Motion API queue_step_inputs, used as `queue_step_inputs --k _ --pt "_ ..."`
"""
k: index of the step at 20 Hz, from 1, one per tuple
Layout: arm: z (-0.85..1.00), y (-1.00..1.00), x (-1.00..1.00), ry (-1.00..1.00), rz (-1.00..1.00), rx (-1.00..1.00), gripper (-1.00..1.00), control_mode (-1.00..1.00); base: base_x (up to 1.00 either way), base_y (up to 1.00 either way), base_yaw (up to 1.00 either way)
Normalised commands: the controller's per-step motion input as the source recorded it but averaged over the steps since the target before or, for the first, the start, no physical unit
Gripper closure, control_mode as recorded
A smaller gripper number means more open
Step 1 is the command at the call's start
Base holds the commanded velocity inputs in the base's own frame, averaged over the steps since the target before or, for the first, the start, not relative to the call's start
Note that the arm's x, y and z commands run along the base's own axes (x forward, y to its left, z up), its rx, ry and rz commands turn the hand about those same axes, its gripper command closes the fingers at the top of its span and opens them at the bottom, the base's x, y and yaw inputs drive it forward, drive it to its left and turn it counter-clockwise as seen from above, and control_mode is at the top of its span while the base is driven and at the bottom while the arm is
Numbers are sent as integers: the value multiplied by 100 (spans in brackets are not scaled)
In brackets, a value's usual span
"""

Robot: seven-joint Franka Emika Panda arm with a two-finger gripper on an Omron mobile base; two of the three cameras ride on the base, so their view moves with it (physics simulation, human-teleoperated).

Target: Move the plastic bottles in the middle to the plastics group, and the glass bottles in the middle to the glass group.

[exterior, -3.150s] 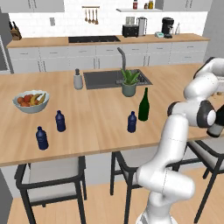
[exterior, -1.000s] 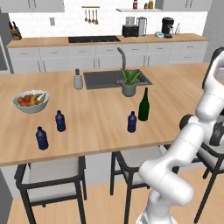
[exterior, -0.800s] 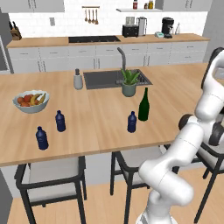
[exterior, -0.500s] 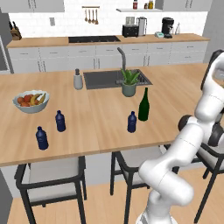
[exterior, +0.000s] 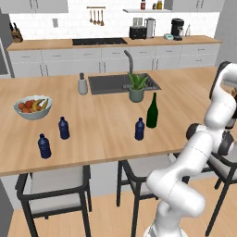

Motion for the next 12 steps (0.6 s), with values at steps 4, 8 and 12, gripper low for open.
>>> queue_step_inputs --k 4,8,12 --pt "0 -6 9 9 0 0 100 -100 0 0 0" --pt "0 0 1 14 0 0 100 -100 0 0 0" --pt "0 0 0 3 0 0 100 -100 0 0 0"
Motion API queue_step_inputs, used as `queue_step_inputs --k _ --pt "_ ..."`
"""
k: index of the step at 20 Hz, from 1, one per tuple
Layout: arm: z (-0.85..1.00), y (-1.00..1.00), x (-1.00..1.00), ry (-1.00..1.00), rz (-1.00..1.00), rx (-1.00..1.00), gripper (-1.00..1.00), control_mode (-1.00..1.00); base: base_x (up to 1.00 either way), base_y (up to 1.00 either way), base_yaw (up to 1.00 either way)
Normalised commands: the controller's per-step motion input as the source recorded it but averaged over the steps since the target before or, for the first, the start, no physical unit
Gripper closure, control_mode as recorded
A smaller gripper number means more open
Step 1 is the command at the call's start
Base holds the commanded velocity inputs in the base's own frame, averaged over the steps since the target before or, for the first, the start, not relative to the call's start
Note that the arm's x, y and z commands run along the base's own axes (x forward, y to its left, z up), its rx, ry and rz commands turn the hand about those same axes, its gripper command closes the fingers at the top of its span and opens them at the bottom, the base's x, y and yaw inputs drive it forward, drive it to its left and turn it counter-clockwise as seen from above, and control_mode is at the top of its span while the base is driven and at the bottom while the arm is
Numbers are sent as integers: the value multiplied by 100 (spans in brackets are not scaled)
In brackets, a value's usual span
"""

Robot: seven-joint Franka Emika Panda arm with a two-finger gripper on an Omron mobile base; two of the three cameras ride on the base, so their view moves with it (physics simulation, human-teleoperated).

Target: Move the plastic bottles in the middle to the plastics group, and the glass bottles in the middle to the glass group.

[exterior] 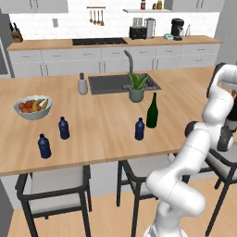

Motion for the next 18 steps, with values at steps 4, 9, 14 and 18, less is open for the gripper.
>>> queue_step_inputs --k 4,9,14,18 --pt "0 0 0 0 0 0 100 -100 0 0 0" --pt "0 0 0 0 0 0 100 -100 0 0 0" --pt "0 -1 7 0 -2 0 -100 -100 0 0 0" --pt "0 0 0 0 0 0 -100 -100 0 0 0"
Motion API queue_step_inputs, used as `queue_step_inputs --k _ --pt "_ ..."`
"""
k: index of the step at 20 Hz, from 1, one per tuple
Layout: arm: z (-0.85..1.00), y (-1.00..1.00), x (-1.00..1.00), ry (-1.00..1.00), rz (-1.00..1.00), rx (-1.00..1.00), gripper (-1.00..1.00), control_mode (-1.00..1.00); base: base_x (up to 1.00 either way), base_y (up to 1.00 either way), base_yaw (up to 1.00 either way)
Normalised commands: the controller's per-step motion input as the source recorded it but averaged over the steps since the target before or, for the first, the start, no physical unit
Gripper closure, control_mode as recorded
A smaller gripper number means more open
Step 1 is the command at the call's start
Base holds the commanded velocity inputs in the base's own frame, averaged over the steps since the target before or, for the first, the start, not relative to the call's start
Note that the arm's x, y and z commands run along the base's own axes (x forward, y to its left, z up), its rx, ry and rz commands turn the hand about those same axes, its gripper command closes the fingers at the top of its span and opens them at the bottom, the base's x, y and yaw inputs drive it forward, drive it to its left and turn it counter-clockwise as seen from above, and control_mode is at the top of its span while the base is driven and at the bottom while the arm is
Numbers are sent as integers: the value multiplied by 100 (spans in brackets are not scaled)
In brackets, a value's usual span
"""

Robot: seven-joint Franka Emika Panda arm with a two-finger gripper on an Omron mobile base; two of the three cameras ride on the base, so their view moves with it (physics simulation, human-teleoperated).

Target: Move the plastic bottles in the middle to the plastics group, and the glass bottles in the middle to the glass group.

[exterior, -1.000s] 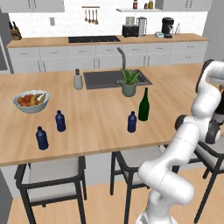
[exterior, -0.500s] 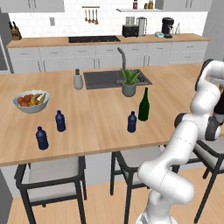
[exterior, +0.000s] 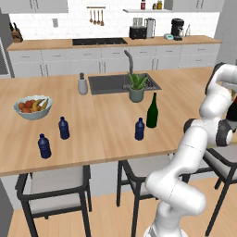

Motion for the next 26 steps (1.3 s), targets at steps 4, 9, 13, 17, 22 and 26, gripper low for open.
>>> queue_step_inputs --k 4,9,13,17,22,26 --pt "0 0 0 0 0 0 -100 -100 0 0 0" --pt "0 0 0 0 0 0 -100 -100 0 0 0" --pt "0 0 -5 -1 0 0 -100 -100 0 0 0" --pt "3 0 -56 -6 0 0 -100 -100 0 0 0" --pt "5 30 -88 -3 -1 0 -100 -100 0 0 0" --pt "0 82 -64 0 0 0 -100 -100 0 0 0"
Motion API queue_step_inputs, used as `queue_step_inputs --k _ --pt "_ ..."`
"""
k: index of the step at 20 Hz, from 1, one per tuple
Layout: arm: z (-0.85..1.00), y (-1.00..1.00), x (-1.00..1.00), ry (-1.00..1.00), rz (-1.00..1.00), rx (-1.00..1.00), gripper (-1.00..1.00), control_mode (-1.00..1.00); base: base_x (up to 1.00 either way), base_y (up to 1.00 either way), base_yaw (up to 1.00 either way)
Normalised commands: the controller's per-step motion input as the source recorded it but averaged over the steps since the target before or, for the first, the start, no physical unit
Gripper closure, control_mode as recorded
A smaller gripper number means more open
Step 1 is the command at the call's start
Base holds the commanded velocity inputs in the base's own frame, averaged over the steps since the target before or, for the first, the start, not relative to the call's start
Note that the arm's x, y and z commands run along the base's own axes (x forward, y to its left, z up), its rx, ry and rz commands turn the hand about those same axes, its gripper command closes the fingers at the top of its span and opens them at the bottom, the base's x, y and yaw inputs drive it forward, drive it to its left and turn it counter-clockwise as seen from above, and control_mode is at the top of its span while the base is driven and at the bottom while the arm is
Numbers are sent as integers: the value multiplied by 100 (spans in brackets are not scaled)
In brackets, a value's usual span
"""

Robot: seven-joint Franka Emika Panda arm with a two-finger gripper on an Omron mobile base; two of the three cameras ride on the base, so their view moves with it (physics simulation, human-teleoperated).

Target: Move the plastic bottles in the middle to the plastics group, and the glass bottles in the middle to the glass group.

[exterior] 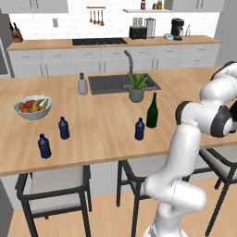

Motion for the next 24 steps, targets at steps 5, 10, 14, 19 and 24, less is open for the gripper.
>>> queue_step_inputs --k 5,10,14,19,24 --pt "0 99 -61 0 1 -1 -100 -100 0 0 0" --pt "0 100 -6 2 6 0 -100 -100 0 0 0" --pt "0 100 0 8 12 0 -100 -100 0 0 0" --pt "0 90 0 13 19 0 -100 -100 0 0 0" --pt "-1 86 25 10 22 0 -100 -100 0 0 0"
